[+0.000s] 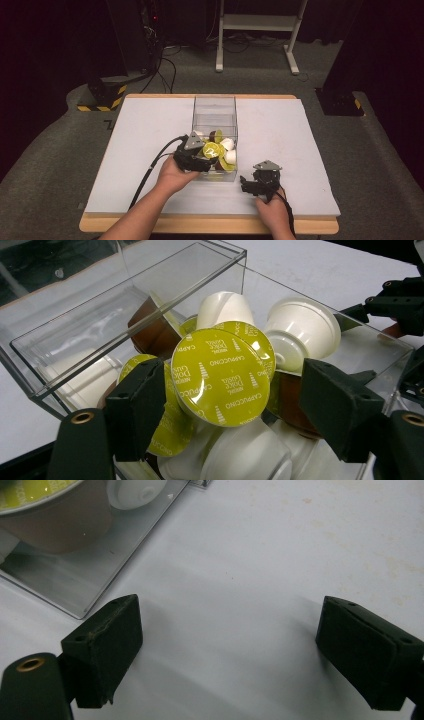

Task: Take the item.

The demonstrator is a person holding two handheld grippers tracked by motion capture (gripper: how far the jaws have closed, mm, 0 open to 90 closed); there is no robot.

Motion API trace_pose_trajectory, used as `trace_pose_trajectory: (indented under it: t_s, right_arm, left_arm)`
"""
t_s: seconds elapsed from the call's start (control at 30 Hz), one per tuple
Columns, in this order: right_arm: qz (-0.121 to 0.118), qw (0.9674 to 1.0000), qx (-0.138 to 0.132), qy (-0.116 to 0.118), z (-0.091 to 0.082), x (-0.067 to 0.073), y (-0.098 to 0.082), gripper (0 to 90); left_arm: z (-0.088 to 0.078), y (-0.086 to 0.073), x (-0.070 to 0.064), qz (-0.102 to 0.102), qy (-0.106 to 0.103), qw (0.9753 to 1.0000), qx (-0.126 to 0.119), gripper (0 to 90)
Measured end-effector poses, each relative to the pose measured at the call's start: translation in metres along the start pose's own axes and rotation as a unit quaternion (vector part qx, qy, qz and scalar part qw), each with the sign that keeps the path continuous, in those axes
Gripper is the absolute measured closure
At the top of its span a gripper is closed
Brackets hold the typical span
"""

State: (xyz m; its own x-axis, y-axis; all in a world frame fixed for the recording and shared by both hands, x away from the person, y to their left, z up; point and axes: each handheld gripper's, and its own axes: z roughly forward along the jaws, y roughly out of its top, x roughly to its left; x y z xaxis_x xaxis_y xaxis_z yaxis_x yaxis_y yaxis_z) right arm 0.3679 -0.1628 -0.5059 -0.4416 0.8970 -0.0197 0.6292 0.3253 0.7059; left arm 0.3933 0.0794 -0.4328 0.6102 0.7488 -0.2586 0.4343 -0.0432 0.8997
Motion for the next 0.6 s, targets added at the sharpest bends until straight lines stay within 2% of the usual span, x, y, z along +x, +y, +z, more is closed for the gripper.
trace_pose_trajectory:
  t_s: [0.17,0.23,0.3,0.47,0.57,0.6]
  right_arm:
    - [0.0,1.0,0.0,0.0,0.0,-0.0001,0.0,11.3]
    - [0.0,1.0,0.0,0.0,0.0,-0.0001,0.0,11.3]
    - [0.0,1.0,0.0,0.0,0.0,0.0,0.0,11.3]
    - [0.0,1.0,0.0,0.0,0.0,-0.0001,0.0,11.3]
    - [0.0,1.0,0.0,0.0,0.0,0.0,0.0,11.3]
    - [0.0,1.0,0.0,0.0,0.0,-0.0001,0.0,11.3]
  left_arm:
    - [0.0012,-0.0003,-0.0014,-0.006,0.004,1.0,-0.004,27.4]
    - [0.0012,0.0002,-0.0008,-0.001,0.006,1.0,0.001,27.3]
    - [0.0022,0.0005,-0.0019,-0.008,0.006,0.9999,-0.003,26.3]
    - [0.0036,0.0012,-0.0032,0.007,0.008,0.9999,0.003,25.9]
    - [0.0055,0.0023,-0.004,0.007,0.012,0.9999,0.007,27.8]
    - [0.0055,0.0029,-0.0029,0.015,0.012,0.9998,0.01,28.0]
